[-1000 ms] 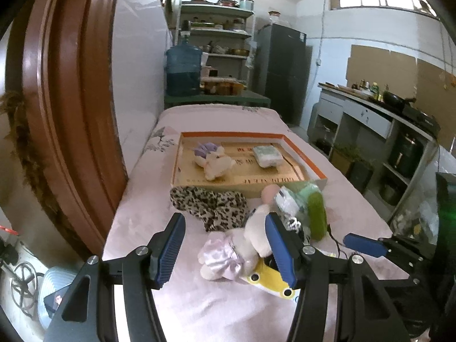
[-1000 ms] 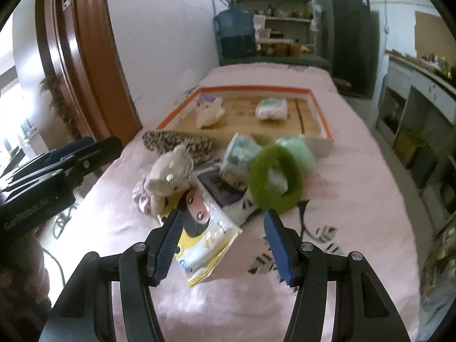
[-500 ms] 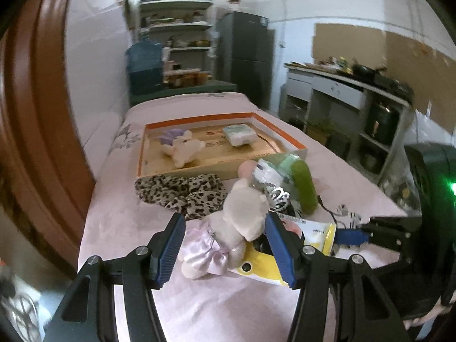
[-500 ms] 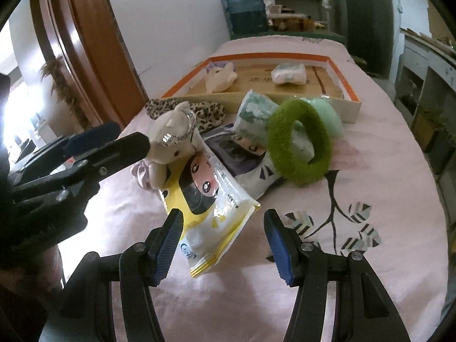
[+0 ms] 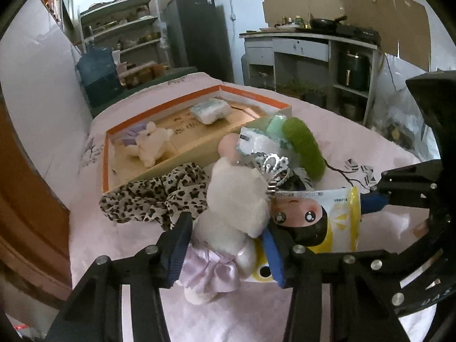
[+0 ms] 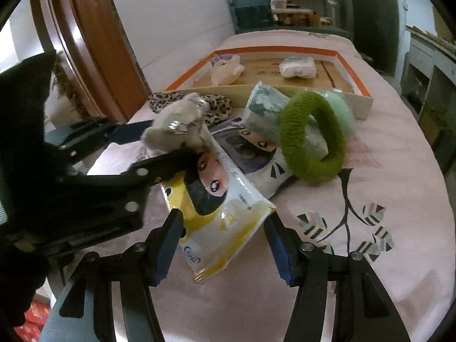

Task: Organize soft objects
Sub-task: 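Grasp the white bear in pink dress with left tool while right tool grasps the yellow cartoon bag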

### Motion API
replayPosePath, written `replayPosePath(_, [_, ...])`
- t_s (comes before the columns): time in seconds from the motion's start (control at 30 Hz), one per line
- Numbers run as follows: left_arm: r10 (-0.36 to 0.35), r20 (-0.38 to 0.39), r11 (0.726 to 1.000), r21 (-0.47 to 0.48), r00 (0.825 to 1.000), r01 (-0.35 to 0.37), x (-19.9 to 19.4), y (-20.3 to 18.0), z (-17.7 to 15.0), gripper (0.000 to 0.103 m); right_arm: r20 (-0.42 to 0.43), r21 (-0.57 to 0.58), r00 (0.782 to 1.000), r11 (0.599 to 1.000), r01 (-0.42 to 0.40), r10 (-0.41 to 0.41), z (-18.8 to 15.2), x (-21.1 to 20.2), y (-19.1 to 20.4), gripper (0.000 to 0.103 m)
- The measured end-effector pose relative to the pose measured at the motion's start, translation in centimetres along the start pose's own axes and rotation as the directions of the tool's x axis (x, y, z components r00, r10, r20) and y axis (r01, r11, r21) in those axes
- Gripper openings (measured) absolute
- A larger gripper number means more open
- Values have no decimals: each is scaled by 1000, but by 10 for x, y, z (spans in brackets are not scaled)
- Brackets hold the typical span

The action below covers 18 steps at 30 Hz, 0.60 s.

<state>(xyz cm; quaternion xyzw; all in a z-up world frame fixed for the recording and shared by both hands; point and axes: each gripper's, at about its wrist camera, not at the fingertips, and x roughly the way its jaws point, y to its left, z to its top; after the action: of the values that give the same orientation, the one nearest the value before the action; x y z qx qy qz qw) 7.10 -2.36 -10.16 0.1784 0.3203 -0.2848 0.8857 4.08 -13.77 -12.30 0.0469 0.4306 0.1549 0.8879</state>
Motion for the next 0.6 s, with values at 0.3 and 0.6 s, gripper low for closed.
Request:
replayPosePath(0.3, [9, 16, 994, -112, 1000, -7, -12, 13, -1, 38, 5, 12, 998, 998, -64, 64, 2, 2, -1, 35])
replayPosePath(0.6, [84, 42, 944, -324, 996, -66, -43, 16, 0, 38, 26, -14, 995, 995, -95, 95, 2, -12, 8, 20])
